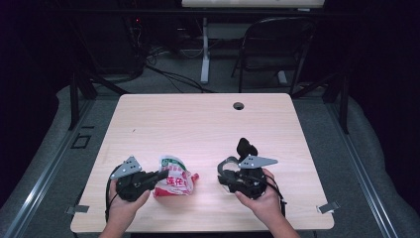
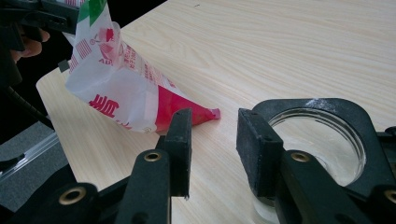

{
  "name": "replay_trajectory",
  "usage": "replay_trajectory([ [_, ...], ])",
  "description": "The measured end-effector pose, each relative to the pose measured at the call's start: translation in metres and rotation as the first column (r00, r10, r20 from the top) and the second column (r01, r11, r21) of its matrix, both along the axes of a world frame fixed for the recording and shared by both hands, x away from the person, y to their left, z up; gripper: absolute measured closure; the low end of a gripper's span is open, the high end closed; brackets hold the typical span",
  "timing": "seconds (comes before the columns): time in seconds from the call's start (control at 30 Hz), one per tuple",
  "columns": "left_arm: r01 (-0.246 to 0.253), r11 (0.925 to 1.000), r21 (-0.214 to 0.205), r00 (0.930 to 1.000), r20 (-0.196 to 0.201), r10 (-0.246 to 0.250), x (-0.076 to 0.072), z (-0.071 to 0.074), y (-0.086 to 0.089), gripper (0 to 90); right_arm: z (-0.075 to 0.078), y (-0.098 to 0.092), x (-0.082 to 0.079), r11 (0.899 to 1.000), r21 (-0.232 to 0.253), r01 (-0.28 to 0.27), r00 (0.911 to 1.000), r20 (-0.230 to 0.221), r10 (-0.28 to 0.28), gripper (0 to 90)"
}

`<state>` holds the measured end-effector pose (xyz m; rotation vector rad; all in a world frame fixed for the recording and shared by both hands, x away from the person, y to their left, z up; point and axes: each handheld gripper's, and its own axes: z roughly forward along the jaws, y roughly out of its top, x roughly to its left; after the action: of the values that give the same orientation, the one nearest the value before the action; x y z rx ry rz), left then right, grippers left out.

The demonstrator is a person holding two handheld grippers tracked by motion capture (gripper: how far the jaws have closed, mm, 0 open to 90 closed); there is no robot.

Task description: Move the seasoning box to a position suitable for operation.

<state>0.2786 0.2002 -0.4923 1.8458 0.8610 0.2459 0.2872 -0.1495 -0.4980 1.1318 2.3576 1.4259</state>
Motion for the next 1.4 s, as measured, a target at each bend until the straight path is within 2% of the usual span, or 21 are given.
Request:
replay_trajectory([
  [0.57, 0.0, 1.0, 0.0, 1.0, 0.004, 0.0, -0.001, 0.0, 0.001, 89.9, 0.0, 0.002, 0.002, 1.0, -0.004, -0.01, 0.9999, -0.004, 0.01, 66.3],
  [0.6, 0.001, 1.0, 0.001, 1.0, 0.004, -0.001, -0.001, 0.0, 0.001, 89.9, 0.0, 0.004, 0.002, 1.0, 0.005, -0.01, 0.9999, -0.004, 0.01, 66.3],
  [0.87, 0.014, 0.9999, 0.005, 0.9999, 0.008, -0.014, -0.002, 0.001, -0.001, 90.0, 0.001, 0.014, 0.003, 0.999, -0.021, -0.037, 0.9993, 0.002, 0.037, 66.3],
  [1.03, 0.008, 1.0, -0.005, 0.9999, 0.007, -0.008, -0.001, 0.001, -0.001, 90.0, 0.001, 0.016, 0.004, 0.999, -0.008, -0.04, 0.9992, -0.001, 0.04, 66.3],
  [1.23, 0.005, 0.9998, -0.019, 1.0, 0.004, -0.005, 0.003, 0.001, -0.004, 90.0, 0.0, 0.026, 0.002, 0.996, -0.005, -0.085, 0.9963, -0.016, 0.085, 65.9],
  [1.4, 0.014, 0.9996, -0.025, 0.9999, 0.004, -0.014, 0.005, 0.002, -0.011, 90.0, -0.001, 0.038, -0.005, 0.987, 0.013, -0.162, 0.9864, -0.027, 0.162, 63.2],
])
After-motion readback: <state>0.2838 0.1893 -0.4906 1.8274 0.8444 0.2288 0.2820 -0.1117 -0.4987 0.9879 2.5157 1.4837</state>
